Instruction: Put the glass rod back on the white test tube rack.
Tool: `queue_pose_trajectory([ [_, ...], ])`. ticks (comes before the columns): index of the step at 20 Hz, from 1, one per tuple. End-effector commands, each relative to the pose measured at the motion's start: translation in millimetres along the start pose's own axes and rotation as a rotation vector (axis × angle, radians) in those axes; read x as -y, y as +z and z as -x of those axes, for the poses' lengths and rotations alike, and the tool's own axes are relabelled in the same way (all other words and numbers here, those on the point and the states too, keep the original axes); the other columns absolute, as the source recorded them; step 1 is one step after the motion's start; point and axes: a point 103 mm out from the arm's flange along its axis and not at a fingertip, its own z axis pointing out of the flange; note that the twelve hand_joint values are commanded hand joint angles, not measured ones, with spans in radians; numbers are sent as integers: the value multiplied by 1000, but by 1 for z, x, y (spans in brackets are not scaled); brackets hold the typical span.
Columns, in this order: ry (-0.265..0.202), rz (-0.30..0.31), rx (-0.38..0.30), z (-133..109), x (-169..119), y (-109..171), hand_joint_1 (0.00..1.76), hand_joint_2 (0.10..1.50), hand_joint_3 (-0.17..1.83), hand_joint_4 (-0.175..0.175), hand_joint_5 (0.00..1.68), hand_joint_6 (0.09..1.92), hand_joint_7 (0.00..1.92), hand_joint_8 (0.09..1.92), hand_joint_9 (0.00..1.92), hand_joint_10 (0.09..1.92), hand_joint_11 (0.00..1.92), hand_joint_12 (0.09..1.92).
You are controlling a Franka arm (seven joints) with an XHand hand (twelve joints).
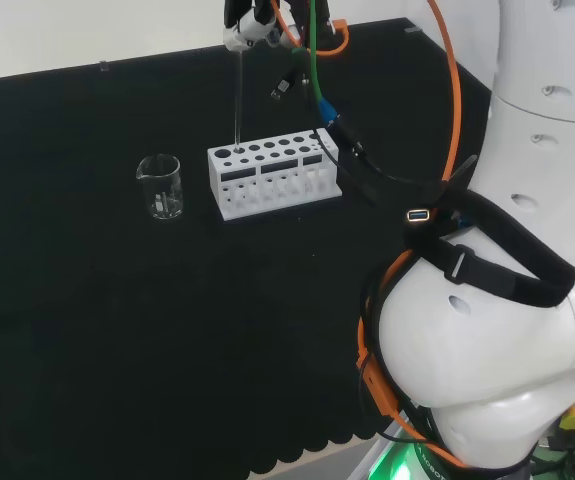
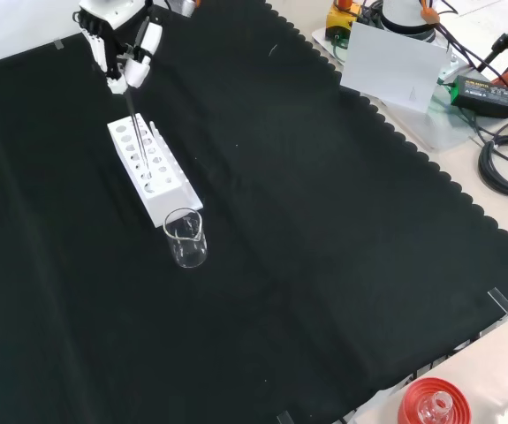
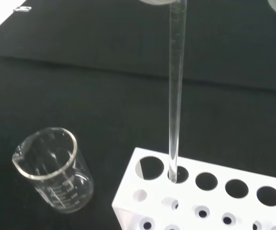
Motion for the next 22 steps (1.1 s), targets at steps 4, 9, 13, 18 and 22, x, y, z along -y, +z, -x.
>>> queue_pose_trajectory([
  [4, -9, -44, -4, 6, -11, 28, 1325, 1050, -175, -175, 1299, 302, 1425, 497, 1834, 301, 1687, 533],
  [9, -20, -67, -6, 2, -24, 38, 1325, 1050, -175, -175, 1300, 302, 1426, 496, 1834, 301, 1688, 533],
  [13, -30, -80, -10, 1, -34, 43, 1325, 1050, -175, -175, 1300, 302, 1426, 495, 1834, 300, 1688, 533],
  [18, -25, -93, -13, 6, -38, 49, 1325, 1050, -175, -175, 1300, 302, 1426, 494, 1833, 300, 1688, 533],
  [22, -19, -106, -4, 7, -39, 51, 1325, 1050, -175, -175, 1300, 302, 1427, 494, 1834, 299, 1688, 534],
])
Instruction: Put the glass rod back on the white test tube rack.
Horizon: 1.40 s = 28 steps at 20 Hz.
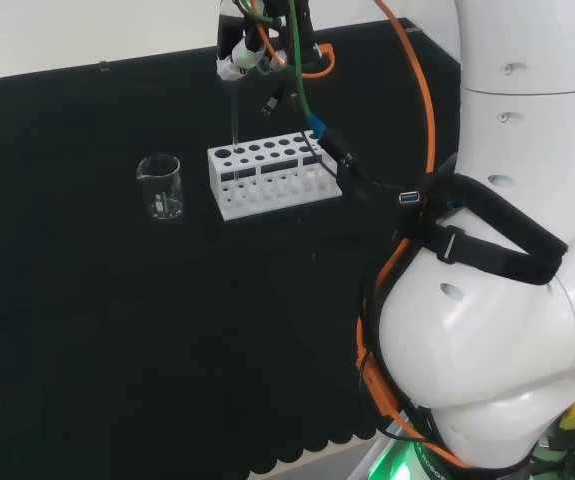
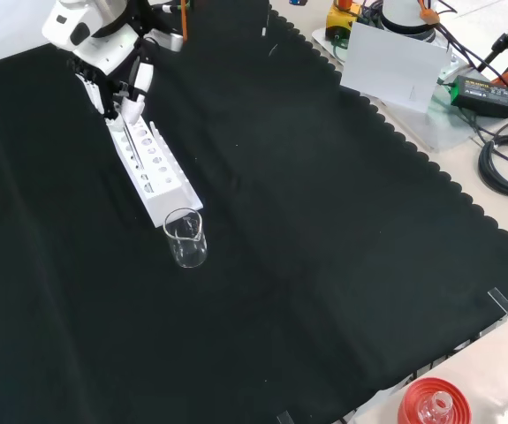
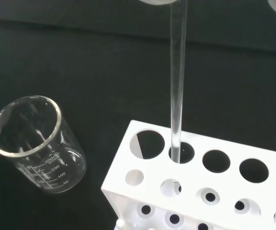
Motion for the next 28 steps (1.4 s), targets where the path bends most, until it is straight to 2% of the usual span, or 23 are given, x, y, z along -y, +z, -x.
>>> queue_pose_trajectory([
  [1, 5, -15, 7, 1, -1, 3, 1325, 1050, -175, -175, 1300, 302, 1427, 493, 1834, 299, 1688, 534],
  [14, -9, -24, -5, -3, 1, 4, 1325, 1050, -175, -175, 1300, 303, 1428, 490, 1834, 298, 1688, 534],
  [19, -14, -59, -26, 1, 3, 6, 1324, 1050, -175, -175, 1284, 345, 1441, 452, 1816, 289, 1697, 534],
  [21, -25, -68, -30, 3, 3, 6, 1321, 1054, -175, -175, 1253, 414, 1434, 456, 1811, 280, 1716, 510],
  [23, -32, -75, -32, 3, 3, 7, 1306, 1087, -175, -175, 1190, 615, 1290, 619, 1812, 273, 1744, 480],
  [26, -40, -77, -28, 3, 5, 7, 1287, 1121, -153, -172, 1077, 823, 1166, 803, 1813, 269, 1782, 450],
  [28, -45, -82, -34, 3, 6, 7, 1277, 1144, -158, -152, 975, 944, 1171, 832, 1814, 263, 1803, 437],
])
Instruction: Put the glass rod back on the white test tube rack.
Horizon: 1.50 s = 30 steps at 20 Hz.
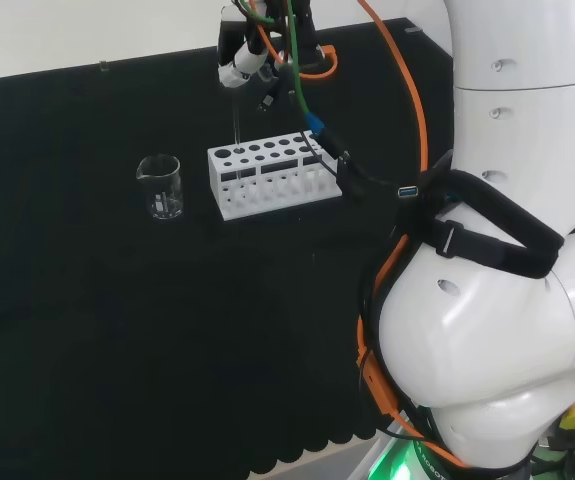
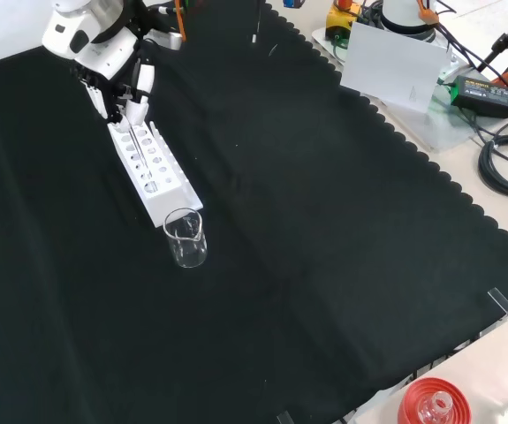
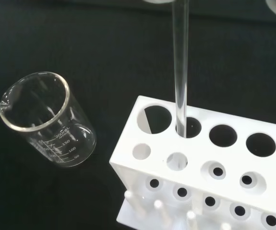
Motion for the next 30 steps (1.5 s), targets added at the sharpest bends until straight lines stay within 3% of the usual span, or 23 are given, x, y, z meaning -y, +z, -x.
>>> queue_pose_trajectory([
  [1, -10, -11, -10, 0, 3, 0, 1273, 1121, -164, -159, 884, 986, 1123, 858, 1815, 254, 1816, 426],
  [3, -8, -11, -18, 0, 4, -1, 1259, 1081, -173, -171, 750, 1031, 1025, 901, 1818, 232, 1846, 407],
  [10, 9, 7, -35, 1, 10, -9, 1226, 1034, -175, -175, 579, 1045, 861, 888, 1859, 147, 1918, 388],
  [20, 22, 16, -29, 1, 21, -18, 1234, 1021, -175, -175, 529, 1025, 812, 871, 1897, 97, 1920, 484],
  [25, 22, 8, 22, -11, 26, -31, 1236, 1019, -175, -175, 528, 1022, 804, 868, 1904, 92, 1920, 502],
  [30, 12, 38, -19, -1, 30, -27, 1238, 1018, -175, -175, 529, 1020, 796, 866, 1907, 89, 1920, 507],
])
